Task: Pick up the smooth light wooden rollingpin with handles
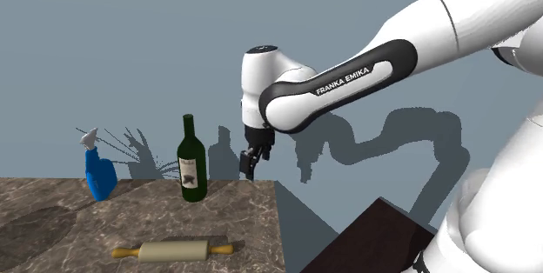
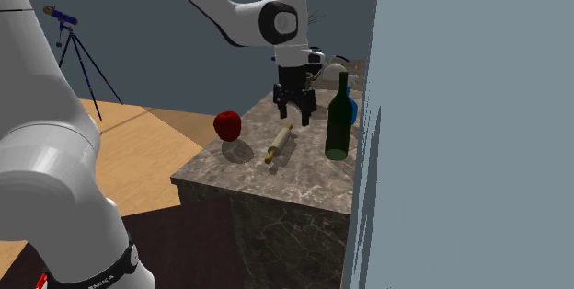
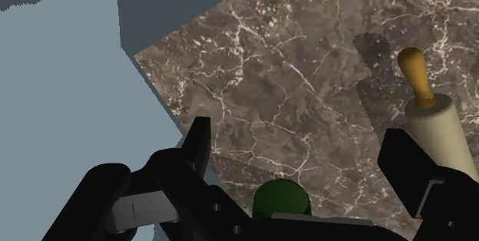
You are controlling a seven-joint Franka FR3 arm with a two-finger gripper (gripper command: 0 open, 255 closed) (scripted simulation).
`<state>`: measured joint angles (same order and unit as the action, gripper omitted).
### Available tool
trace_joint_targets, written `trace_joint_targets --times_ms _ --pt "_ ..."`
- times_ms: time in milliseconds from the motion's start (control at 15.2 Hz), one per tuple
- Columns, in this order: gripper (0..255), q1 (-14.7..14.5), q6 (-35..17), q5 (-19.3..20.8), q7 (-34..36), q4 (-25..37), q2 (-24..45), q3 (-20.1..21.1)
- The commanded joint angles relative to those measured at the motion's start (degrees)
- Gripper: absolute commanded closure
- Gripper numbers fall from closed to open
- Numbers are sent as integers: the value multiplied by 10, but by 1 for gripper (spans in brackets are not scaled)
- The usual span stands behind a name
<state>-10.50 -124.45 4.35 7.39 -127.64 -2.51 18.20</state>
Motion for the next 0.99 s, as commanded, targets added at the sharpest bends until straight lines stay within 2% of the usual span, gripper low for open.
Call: trace_joint_targets --times_ms 0,462,924 --pt "0 -8 -18 16 4 21 39 9" --pt "0 -49 -56 85 25 108 172 29" --pt "0 -108 -70 151 35 214 302 31"
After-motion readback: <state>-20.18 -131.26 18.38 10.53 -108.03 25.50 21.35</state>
